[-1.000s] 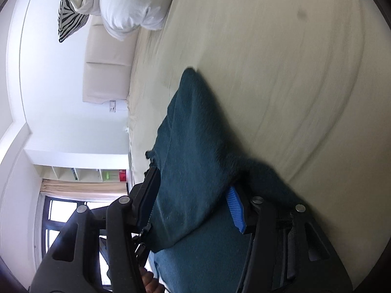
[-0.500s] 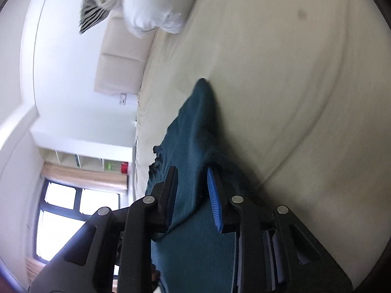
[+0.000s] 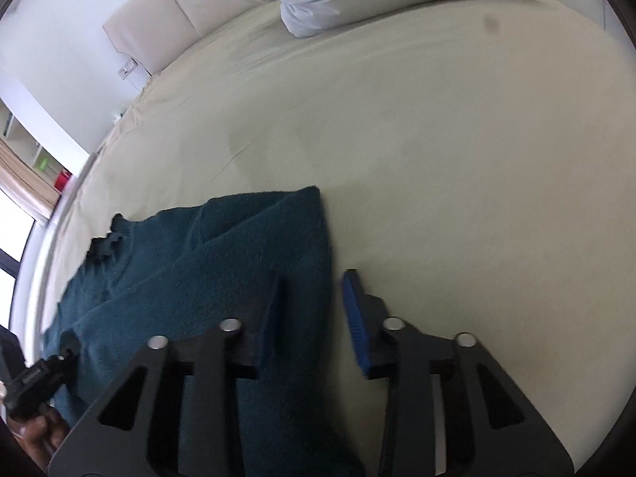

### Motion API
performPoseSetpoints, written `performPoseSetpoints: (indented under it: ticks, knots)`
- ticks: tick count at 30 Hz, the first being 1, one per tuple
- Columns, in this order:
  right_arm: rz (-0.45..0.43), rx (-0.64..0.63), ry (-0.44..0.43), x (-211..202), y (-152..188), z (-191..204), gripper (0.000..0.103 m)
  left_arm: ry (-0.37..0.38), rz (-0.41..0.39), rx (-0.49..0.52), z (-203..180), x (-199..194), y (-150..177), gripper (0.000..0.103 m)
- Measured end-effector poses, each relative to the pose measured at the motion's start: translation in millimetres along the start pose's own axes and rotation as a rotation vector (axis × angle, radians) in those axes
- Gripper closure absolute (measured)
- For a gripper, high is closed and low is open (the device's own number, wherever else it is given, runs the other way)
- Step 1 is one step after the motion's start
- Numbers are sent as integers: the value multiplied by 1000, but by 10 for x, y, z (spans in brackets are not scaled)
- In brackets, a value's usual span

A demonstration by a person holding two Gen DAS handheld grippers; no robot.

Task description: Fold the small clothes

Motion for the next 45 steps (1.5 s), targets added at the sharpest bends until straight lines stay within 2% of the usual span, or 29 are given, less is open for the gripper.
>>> performPoseSetpoints:
  ticks: [1, 3, 7, 12, 14, 16, 17, 18, 19, 20, 21, 22, 24, 26, 29, 30, 31, 32, 33, 34, 36, 37, 41, 43, 45]
  knots:
    - [-1, -9, 6, -1, -28, 5, 94, -3, -1, 1, -8, -8, -1, 91]
    - [-4, -9, 10, -16, -57, -31, 97, -26, -14, 18, -39, -30, -9, 90]
    - [-34, 10, 13, -41, -63, -76, 99, -70, -34, 66, -62, 18, -1, 89]
    - [-45, -4, -8, 51, 10, -132, 100, -30, -48, 69, -18, 15, -3, 88]
    - [-25, -9, 9, -26, 20, -111, 99, -54, -63, 61, -58, -150, 27, 76]
    - [-60, -13, 18, -312, 52, -2, 94, -91, -148, 78, -104, -378, 50, 26]
    - [-112, -42, 16, -441, 85, 75, 94, -131, -185, 84, -97, -466, 56, 19]
    - [-138, -75, 52, -485, 148, 133, 94, -152, -185, 85, -72, -482, 56, 17]
    - [-100, -94, 88, -388, 209, 160, 94, -156, -165, 70, -6, -477, 63, 19]
    - [-12, -106, 111, -185, 295, 152, 94, -147, -150, 47, 45, -478, 72, 23]
    - [1, -125, 130, -51, 361, 132, 94, -123, -141, 14, 119, -529, 99, 32]
    - [-54, -151, 128, -85, 369, 138, 94, -104, -147, -6, 180, -620, 137, 33]
    - [-35, -104, 111, -157, 341, 113, 94, -92, -191, -31, 310, -893, 244, 33]
    - [-41, -31, 104, -319, 311, 95, 91, -60, -244, -101, 590, -1251, 391, 32]
    - [-187, -49, 45, -780, 332, 319, 91, -16, -332, -277, 1198, -1755, 592, 32]
    - [-237, -79, 47, -925, 367, 435, 85, -6, -357, -334, 1414, -1895, 661, 31]
    - [-278, -110, 45, -1058, 422, 561, 60, 0, -381, -399, 1652, -2043, 739, 31]
    - [-312, -136, 35, -1175, 481, 682, 43, 7, -403, -455, 1851, -2153, 820, 32]
    - [-371, -158, 5, -1322, 555, 804, 18, 14, -426, -518, 2064, -2266, 899, 31]
    - [-435, -175, -20, -1466, 622, 919, 12, 21, -450, -576, 2257, -2368, 976, 31]
    - [-516, -218, -39, -1699, 700, 1142, 7, 35, -497, -678, 2592, -2535, 1113, 30]
    - [-511, -233, -47, -1733, 734, 1231, 7, 53, -511, -711, 2707, -2569, 1145, 29]
    - [-395, -213, -164, -1716, 837, 1506, 7, 147, -524, -820, 3001, -2504, 1126, 30]
    - [-334, -186, -215, -1646, 881, 1583, 7, 152, -526, -827, 3021, -2466, 1026, 30]
    - [-309, -167, -247, -1620, 929, 1644, 7, 183, -544, -863, 3135, -2426, 927, 31]
Point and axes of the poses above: each gripper's, at about its wrist camera, not at the fingertips, and x roughly the way its jaws point, z to its left, y to its underside, the point moved 6 cm from there along x, roughly the way its jaws point, and after that the axes turned 11 degrees about z, right-handed, at the moved point
